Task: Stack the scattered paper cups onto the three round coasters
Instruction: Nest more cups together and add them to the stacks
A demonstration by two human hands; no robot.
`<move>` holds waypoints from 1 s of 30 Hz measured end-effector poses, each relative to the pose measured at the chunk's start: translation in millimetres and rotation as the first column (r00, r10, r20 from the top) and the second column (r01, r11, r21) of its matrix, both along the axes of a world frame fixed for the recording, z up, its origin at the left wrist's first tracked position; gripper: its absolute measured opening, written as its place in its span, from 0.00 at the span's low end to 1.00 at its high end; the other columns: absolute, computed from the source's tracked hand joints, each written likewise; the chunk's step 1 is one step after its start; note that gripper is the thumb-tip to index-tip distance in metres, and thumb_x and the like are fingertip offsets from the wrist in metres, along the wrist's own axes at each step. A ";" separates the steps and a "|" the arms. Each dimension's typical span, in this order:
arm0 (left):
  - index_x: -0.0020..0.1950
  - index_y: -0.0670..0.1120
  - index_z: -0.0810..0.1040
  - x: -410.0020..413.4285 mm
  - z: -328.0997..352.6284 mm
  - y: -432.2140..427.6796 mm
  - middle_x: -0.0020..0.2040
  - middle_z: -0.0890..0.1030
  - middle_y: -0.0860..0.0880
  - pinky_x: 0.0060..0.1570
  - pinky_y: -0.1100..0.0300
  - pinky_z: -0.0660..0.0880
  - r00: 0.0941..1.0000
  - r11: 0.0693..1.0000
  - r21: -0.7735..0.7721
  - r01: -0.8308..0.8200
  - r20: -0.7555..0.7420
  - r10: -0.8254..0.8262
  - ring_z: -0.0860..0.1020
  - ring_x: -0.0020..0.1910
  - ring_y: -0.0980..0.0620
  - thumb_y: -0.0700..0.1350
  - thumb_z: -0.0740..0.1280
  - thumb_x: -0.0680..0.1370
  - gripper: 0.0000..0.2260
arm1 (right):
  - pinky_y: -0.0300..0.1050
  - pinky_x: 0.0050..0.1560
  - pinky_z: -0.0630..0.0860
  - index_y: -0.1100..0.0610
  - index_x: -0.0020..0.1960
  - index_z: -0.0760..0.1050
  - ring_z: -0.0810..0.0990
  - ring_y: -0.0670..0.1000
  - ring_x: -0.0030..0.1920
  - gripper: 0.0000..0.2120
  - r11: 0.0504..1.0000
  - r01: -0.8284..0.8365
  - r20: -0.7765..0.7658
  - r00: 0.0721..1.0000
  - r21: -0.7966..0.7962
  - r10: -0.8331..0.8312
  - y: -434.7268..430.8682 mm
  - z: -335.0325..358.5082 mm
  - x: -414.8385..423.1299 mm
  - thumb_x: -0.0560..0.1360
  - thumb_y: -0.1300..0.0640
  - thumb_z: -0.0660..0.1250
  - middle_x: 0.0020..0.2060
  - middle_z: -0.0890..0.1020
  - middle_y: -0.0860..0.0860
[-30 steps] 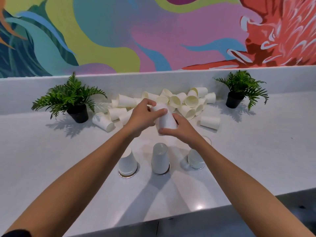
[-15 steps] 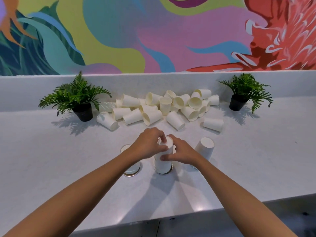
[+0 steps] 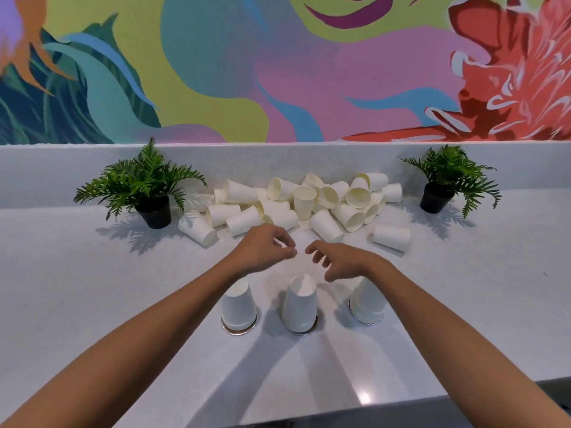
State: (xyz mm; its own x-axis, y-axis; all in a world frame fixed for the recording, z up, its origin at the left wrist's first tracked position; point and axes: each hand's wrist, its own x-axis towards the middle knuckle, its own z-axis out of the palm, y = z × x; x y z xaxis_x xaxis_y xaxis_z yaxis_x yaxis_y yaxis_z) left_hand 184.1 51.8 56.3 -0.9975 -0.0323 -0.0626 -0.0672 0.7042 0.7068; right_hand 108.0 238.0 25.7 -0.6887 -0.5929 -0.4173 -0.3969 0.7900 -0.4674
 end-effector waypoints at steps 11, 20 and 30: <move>0.58 0.48 0.77 -70.9 -13.9 -38.1 0.61 0.75 0.46 0.58 0.48 0.73 0.976 0.898 -0.390 -0.205 -0.015 0.217 0.74 0.59 0.44 0.50 0.70 0.73 0.16 | 0.48 0.59 0.75 0.56 0.71 0.64 0.76 0.56 0.60 0.29 0.968 0.235 -0.202 0.956 0.083 -0.215 -12.8 -10.3 -71.2 0.74 0.54 0.69 0.65 0.73 0.56; 0.64 0.48 0.72 -122.3 -41.4 -52.7 0.65 0.71 0.45 0.61 0.46 0.69 0.973 0.844 -0.528 -0.093 0.131 0.189 0.68 0.66 0.43 0.53 0.69 0.73 0.22 | 0.51 0.53 0.73 0.57 0.70 0.60 0.73 0.60 0.62 0.30 0.920 0.365 -0.370 0.881 0.140 -0.294 -36.7 -26.5 -119.6 0.73 0.50 0.68 0.64 0.69 0.57; 0.67 0.45 0.64 -181.2 -76.0 -35.7 0.64 0.69 0.45 0.59 0.48 0.68 0.984 0.783 -0.620 0.037 0.162 0.081 0.68 0.65 0.41 0.49 0.69 0.73 0.25 | 0.58 0.68 0.68 0.54 0.77 0.47 0.62 0.62 0.73 0.54 0.907 0.357 -0.249 0.921 0.226 -0.300 -58.8 -67.3 -153.2 0.64 0.37 0.74 0.75 0.56 0.58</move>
State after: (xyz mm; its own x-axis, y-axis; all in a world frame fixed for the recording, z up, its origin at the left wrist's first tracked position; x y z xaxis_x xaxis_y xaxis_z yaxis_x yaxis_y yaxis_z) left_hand 2.9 16.1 -19.7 -0.9712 -0.1447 -0.1892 -0.1647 0.9818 0.0947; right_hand -45.3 179.2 -41.6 -0.9115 -0.2069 -0.3556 -0.1573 0.9739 -0.1634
